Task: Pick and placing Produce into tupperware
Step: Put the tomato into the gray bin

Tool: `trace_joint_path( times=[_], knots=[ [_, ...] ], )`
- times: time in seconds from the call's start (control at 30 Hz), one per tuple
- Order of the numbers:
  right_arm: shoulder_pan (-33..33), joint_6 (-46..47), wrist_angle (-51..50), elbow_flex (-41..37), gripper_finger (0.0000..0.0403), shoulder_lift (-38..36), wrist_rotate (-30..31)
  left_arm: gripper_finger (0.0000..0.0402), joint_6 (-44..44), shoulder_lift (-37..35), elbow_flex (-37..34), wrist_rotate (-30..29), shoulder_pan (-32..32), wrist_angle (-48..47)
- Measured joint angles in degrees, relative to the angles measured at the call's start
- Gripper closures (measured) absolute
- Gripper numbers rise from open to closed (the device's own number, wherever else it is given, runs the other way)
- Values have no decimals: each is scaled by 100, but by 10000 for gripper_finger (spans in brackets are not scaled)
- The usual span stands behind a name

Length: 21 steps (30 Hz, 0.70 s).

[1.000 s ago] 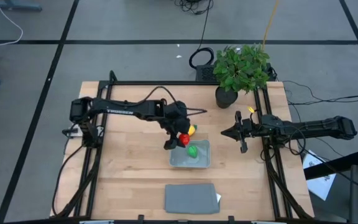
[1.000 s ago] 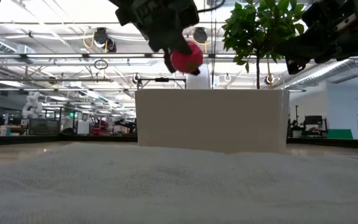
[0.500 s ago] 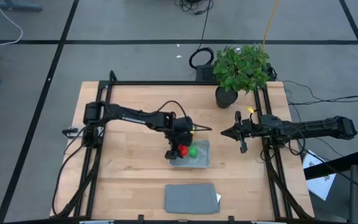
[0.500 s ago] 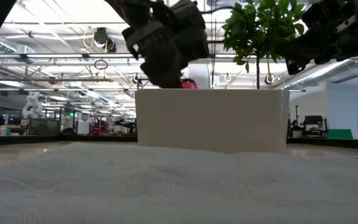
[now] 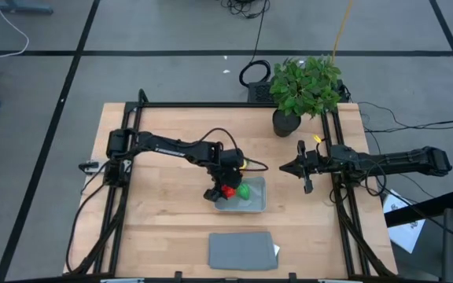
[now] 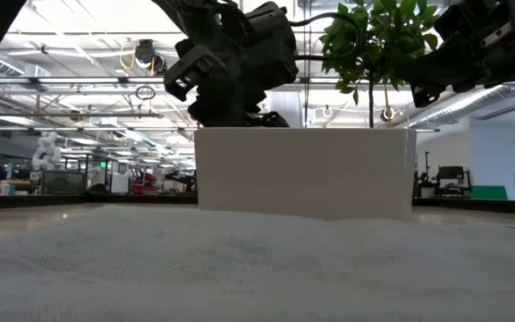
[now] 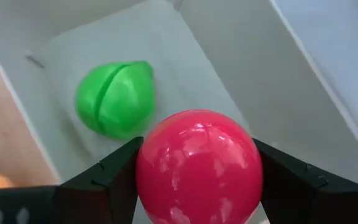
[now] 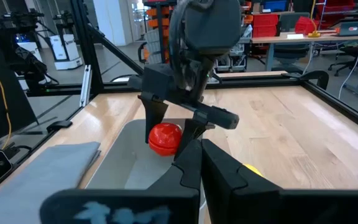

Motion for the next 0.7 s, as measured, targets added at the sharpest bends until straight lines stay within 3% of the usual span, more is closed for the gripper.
trace_joint_path(
  times=[0.17, 0.7],
  knots=[
    [-1, -3, 0, 0, 403, 0, 1, 144, 475, 0, 146, -431, -17, -86],
    [-1, -25, 2, 0, 403, 0, 2, 144, 996, 12, 189, -670, -359, -24]
  ],
)
